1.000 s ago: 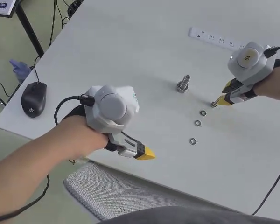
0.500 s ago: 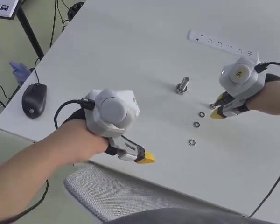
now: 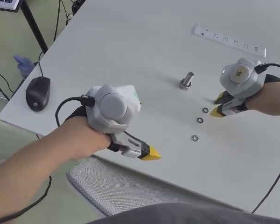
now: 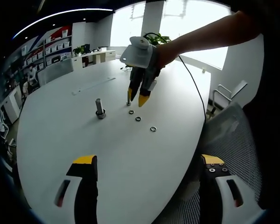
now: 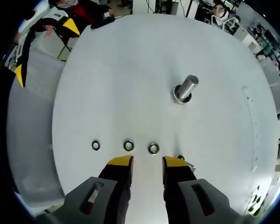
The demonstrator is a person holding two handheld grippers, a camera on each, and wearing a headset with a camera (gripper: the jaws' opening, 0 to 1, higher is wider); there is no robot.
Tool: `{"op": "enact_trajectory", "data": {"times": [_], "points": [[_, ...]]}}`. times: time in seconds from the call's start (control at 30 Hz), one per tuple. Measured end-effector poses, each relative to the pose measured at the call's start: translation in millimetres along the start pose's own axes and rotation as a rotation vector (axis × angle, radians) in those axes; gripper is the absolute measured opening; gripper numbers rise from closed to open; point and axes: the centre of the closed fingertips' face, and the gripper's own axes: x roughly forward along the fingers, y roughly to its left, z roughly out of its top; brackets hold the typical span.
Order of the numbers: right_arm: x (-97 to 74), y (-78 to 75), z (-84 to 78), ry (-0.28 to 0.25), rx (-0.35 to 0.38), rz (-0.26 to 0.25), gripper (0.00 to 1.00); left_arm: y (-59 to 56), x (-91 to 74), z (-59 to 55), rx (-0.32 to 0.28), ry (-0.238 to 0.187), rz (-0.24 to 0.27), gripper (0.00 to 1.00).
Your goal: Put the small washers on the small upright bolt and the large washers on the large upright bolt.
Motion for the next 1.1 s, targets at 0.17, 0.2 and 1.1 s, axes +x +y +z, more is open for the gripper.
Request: {"op": "enact_trajectory", "data": {"times": [0.17, 0.2, 1.1], "points": [[10.1, -4.7, 0.4, 0.000, 0.012, -0.025, 0.27, 3.3, 0.3, 2.7, -0.020, -0.024, 0.010, 0.94], [11.3, -5.4, 0.6, -0.001, 0.016, -0.027, 0.27, 4.2, 0.2, 3.3, -0.023, -0.029, 0.013, 0.95], [36.7, -10.1, -3.4, 0.023, 0.027, -0.003, 0.22, 12.2, -2.6, 20.4, 0.013, -0.113, 0.049, 1.00]]}}
